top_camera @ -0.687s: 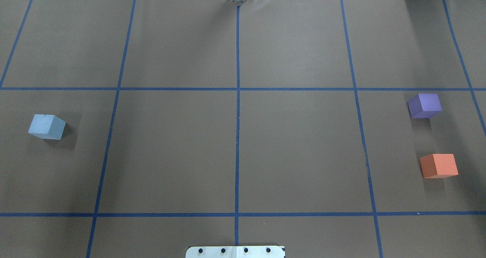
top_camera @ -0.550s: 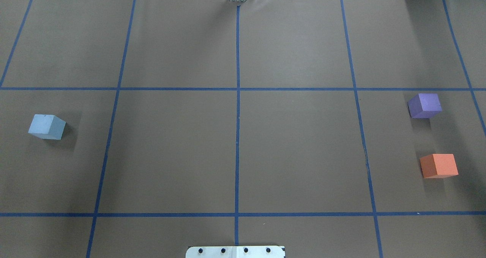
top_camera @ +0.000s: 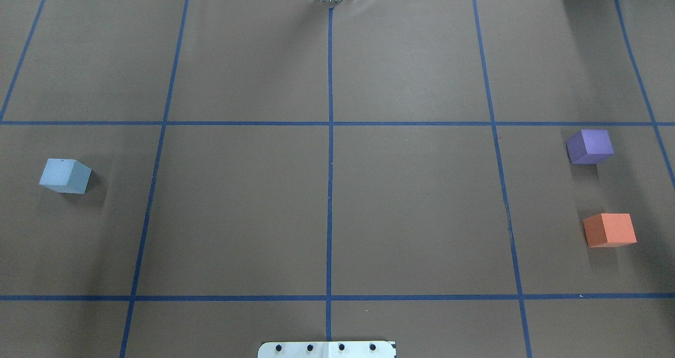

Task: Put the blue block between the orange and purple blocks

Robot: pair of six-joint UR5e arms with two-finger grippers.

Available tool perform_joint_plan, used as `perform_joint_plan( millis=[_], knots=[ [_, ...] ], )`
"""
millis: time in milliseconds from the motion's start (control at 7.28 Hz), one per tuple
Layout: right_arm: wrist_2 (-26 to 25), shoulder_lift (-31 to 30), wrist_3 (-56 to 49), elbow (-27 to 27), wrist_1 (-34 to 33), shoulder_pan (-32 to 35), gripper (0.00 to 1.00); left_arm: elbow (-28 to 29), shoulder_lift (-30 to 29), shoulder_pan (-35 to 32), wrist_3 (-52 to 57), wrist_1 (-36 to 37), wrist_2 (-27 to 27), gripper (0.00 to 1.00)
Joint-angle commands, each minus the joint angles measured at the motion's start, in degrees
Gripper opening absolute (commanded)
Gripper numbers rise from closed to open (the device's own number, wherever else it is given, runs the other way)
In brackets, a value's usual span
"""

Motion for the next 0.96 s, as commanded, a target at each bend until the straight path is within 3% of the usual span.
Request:
perform_joint_plan(
  millis=[0,550,824],
  knots=[
    [-0.16,-1.93,-0.02,0.4,0.94,-0.01,1.0,-0.12,0.13,0.15,0.22,-1.28,-0.08,1.0],
    [-0.07,-2.38,-0.02,0.13,1.21,-0.1,1.0,-0.21,0.22,0.41,-0.3,-3.91,-0.08,1.0],
    [0.11,-2.38,0.07,-0.31,1.48,-0.19,1.0,-0.3,0.13,3.9,-4.31,-4.0,-0.43,1.0]
  ],
)
